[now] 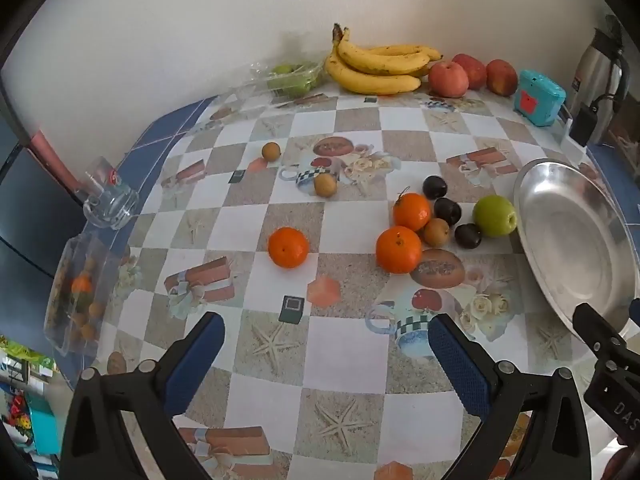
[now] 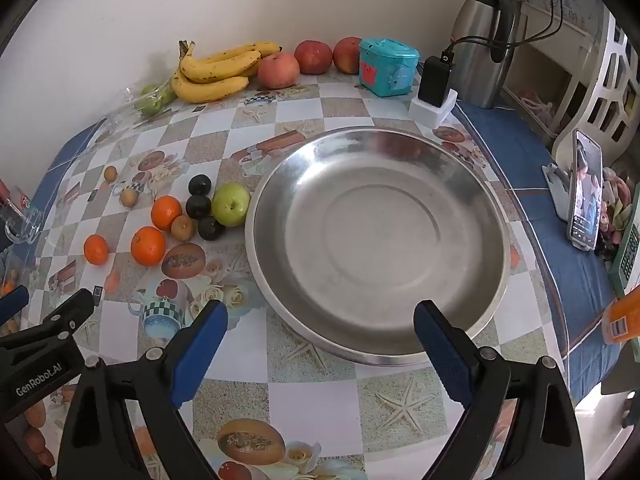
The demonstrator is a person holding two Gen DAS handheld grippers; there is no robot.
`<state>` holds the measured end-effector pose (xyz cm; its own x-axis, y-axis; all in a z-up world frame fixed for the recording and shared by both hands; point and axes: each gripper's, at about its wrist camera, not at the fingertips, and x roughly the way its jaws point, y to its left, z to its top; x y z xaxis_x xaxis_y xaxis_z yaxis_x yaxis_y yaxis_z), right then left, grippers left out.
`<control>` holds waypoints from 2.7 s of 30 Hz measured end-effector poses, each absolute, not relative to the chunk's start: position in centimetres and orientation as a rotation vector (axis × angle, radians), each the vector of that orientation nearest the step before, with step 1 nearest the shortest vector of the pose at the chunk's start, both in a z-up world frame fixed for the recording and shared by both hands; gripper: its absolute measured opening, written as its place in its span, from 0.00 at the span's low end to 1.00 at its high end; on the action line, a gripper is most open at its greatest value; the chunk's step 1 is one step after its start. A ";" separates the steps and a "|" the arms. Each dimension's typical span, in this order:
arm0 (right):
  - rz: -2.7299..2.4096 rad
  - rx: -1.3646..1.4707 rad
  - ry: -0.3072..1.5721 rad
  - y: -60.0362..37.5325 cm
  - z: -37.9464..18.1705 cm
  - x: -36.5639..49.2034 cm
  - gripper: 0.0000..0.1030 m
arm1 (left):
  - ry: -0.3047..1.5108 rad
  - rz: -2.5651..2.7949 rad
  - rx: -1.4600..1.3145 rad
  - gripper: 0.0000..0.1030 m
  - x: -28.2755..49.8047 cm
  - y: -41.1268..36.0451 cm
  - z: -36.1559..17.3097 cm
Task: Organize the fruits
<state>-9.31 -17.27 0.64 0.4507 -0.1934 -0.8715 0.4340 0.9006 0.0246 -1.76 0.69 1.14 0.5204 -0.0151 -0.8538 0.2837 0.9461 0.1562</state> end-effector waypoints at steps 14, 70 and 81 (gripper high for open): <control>-0.420 0.290 1.022 -17.8 0.5 -9.6 0.92 | 1.006 -0.243 0.228 1.00 -1.4 0.9 1.3; -0.390 0.298 1.006 -17.7 1.0 -9.8 0.92 | 1.017 -0.287 0.193 1.00 -1.3 0.8 1.5; -0.388 0.297 1.004 -17.6 1.1 -9.8 0.92 | 1.023 -0.284 0.193 1.00 -1.4 0.9 1.0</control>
<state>-9.77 -17.62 1.11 0.4779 -0.1782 -0.8601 0.4469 0.8923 0.0635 -1.39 0.93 1.03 0.4889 -0.1427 -0.8606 0.3215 0.9465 0.0257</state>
